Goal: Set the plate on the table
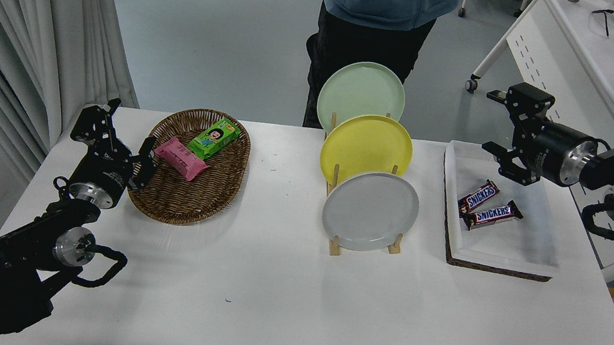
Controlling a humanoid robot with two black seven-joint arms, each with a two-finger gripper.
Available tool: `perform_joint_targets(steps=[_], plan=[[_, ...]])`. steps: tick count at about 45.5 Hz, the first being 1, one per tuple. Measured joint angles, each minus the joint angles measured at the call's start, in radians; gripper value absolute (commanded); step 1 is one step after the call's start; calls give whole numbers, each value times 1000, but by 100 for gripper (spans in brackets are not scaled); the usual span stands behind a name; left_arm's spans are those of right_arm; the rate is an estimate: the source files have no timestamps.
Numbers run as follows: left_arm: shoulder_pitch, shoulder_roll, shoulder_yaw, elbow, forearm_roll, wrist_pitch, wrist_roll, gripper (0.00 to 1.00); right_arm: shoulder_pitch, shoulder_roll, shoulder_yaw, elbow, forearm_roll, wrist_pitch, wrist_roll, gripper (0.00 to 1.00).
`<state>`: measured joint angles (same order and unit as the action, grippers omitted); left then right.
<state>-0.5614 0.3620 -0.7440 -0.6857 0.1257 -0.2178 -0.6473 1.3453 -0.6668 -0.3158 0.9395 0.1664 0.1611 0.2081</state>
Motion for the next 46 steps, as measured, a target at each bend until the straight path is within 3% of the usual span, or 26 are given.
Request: perform_joint_targets(steps=[10, 17, 29, 46], plan=[[0, 0, 0, 0, 0, 0, 0, 100, 50, -10, -67, 71, 109, -26, -241, 100], [0, 0, 0, 0, 0, 0, 0, 100, 66, 4, -72, 91, 156, -32, -360, 100], [0, 0, 0, 0, 0, 0, 0, 100, 60, 85, 31, 100, 191, -56, -435, 100], [0, 0, 0, 0, 0, 0, 0, 100, -18, 191, 217, 80, 250, -334, -474, 100]])
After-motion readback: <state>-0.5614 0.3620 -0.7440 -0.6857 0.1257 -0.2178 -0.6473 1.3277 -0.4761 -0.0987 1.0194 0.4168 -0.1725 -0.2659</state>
